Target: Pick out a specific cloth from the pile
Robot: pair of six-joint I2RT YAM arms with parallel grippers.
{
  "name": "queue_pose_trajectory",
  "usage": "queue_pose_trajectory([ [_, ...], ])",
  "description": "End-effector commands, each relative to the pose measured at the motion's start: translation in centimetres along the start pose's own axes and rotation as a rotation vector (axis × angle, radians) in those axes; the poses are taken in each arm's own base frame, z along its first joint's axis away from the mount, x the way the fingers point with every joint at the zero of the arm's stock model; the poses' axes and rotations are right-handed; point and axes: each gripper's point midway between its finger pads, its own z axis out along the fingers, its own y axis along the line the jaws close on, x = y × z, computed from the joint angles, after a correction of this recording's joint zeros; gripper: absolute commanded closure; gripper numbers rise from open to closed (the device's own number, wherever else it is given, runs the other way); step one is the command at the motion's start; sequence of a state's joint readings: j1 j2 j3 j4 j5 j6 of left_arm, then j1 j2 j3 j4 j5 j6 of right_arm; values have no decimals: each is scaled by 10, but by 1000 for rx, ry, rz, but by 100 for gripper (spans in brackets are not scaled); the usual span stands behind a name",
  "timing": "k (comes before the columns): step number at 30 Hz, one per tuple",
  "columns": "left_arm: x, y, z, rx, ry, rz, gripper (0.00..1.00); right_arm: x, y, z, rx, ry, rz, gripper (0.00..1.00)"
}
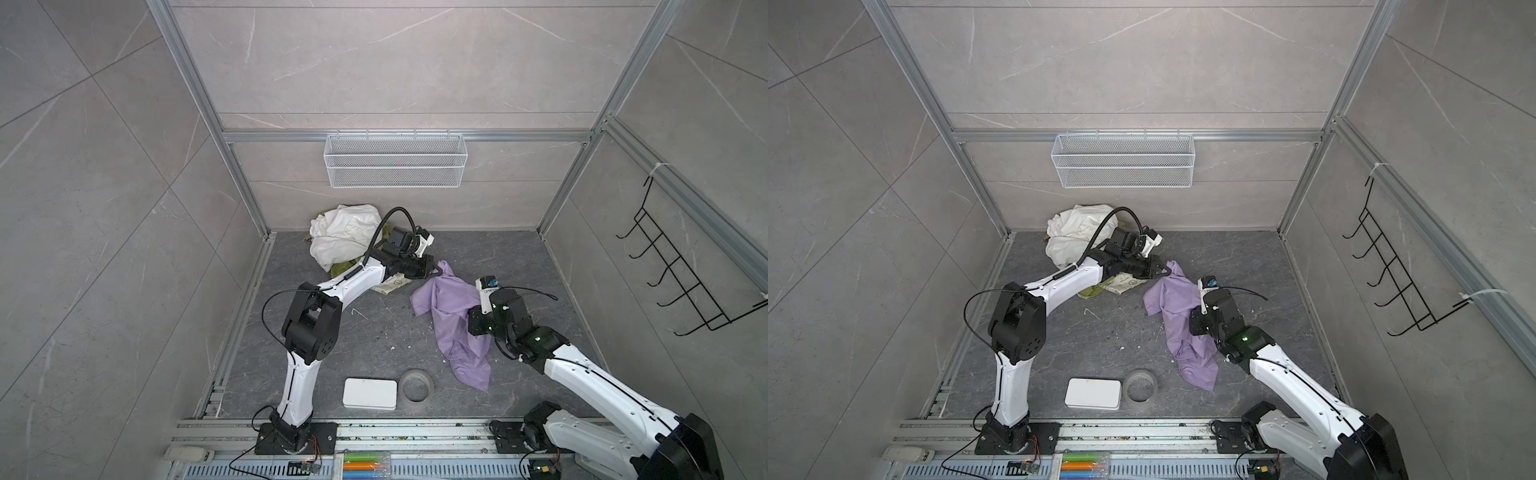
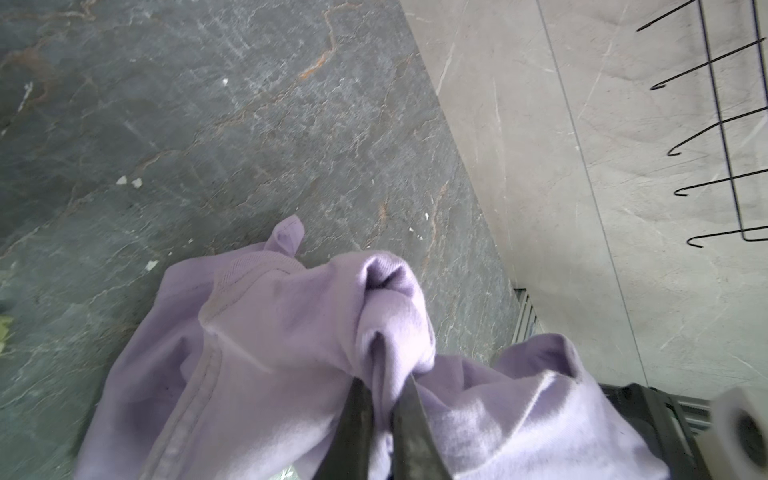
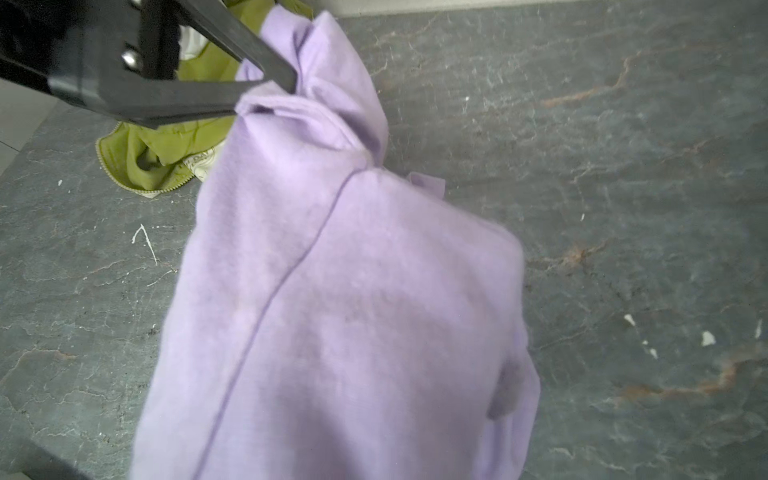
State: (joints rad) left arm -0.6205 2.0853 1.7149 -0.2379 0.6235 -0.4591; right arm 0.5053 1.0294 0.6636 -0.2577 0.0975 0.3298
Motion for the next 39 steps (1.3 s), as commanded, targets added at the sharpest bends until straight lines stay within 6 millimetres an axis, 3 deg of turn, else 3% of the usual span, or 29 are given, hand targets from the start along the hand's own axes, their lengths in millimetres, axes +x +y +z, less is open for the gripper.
queue_pose_trajectory([
  [1,-7,-1,-8,-6,-26,42,100,13,-3,9,-1,24,89,100],
  [8,8,20,-2,-56,2,17,100,49,-10,26,14,94,225,94],
  [13,19,30,5,-63,36,-1,100,60,-16,28,40,117,261,85],
  [16,22,34,9,-65,47,-6,100,63,-18,26,50,124,267,73],
  [24,32,47,18,-77,78,-17,99,61,-23,19,79,119,273,50],
  [39,23,52,51,-34,96,-37,94,32,-16,-4,59,84,245,31],
])
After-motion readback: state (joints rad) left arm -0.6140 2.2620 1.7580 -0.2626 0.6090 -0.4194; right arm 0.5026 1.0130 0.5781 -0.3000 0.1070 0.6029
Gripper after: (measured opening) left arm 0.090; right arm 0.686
